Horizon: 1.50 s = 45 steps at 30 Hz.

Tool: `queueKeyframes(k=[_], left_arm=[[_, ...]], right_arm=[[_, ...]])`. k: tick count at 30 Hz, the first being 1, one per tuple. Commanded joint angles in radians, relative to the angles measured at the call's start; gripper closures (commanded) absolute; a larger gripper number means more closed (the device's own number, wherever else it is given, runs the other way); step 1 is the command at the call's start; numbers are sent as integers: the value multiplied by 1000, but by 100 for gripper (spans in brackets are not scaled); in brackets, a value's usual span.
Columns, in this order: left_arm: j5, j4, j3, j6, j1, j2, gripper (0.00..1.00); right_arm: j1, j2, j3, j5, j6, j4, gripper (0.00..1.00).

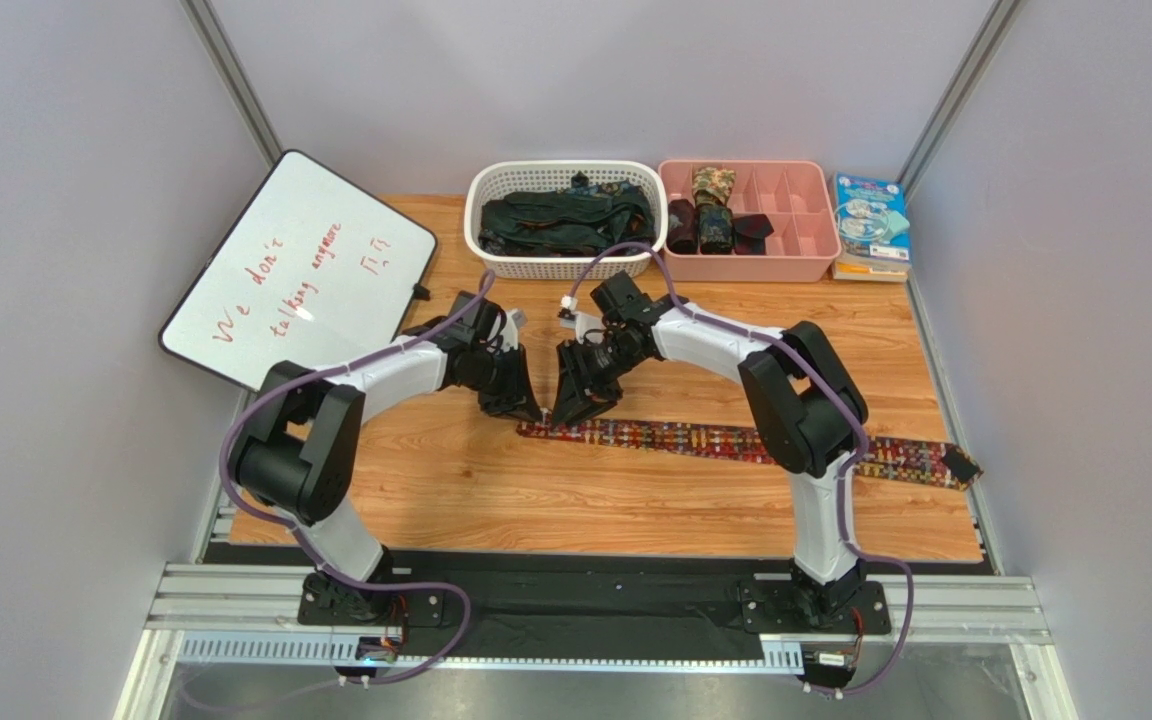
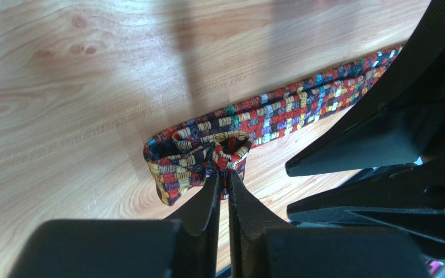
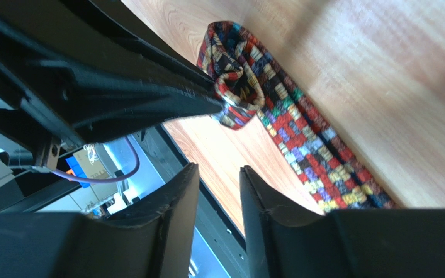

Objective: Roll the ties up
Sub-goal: Roll the tie at the center of the board.

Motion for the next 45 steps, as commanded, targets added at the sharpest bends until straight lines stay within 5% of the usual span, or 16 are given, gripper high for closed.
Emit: queueKeyframes(k=[1,8,12,23,45], left_arm=[[24,27,41,-21,-6,24,80],[61,47,40,-35,-4,53,57],[77,72,32,-52,-4,58,54],[89,118,1,-87,-3,58,79],[51,50,11,-27,-3,93,98]], right_arm=[[-2,27,8,-26,37,68,59],[-15,50,12,-27,50,75,58],[-16,61,9,-23,56,83,57],[-16,81,-3,14,113,124,62],[-21,92,25,97,171,104,56]])
